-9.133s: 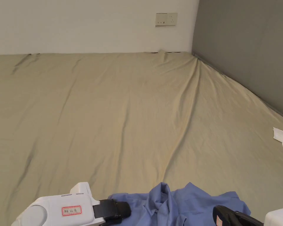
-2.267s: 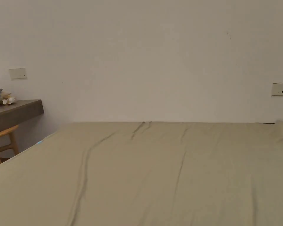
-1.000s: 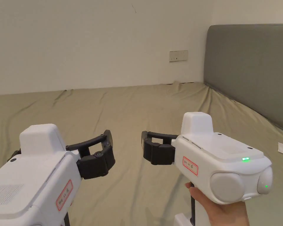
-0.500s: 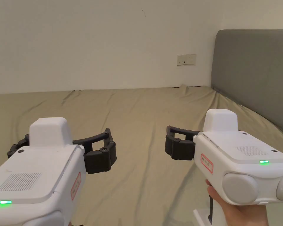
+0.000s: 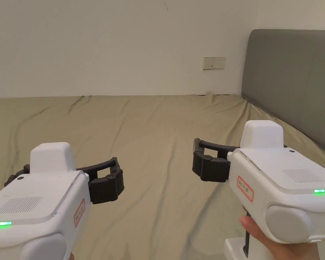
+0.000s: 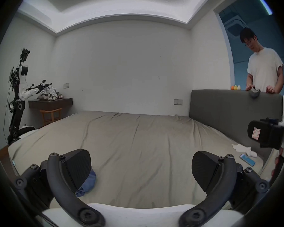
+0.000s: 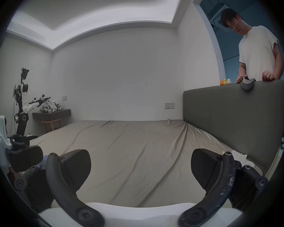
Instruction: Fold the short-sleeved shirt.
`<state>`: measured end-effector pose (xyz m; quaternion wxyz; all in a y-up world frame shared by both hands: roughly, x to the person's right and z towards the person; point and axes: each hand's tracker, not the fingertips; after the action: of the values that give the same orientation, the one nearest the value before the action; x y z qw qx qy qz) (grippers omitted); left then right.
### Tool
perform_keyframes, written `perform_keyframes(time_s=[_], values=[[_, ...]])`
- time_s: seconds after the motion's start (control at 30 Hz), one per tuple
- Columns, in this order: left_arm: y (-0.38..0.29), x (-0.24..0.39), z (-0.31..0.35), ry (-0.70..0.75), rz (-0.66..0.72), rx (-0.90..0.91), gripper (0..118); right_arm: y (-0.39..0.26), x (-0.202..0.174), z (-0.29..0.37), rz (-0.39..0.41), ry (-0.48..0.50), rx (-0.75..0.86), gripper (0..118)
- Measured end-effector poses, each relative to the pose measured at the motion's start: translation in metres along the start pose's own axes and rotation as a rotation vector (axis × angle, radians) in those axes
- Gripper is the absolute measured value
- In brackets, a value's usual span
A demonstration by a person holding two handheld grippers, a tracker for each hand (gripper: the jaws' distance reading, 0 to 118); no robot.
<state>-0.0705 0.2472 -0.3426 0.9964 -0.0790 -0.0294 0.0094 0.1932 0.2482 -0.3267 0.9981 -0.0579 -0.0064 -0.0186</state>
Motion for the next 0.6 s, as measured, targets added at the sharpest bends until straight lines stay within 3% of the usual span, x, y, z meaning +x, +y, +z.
perform_keyframes(time_s=[0.3,0.5,0.6], values=[[0.01,-0.012,0.003,-0.04,0.068,-0.003,118,0.005,0.001,0.001,-0.07,-0.026,-0.028,118],[0.008,-0.012,-0.001,-0.008,0.038,-0.016,118,0.003,-0.004,0.0,0.018,-0.114,-0.024,118],[0.005,-0.014,-0.004,-0.013,0.047,-0.047,118,0.002,-0.002,-0.003,0.026,-0.081,-0.038,118]])
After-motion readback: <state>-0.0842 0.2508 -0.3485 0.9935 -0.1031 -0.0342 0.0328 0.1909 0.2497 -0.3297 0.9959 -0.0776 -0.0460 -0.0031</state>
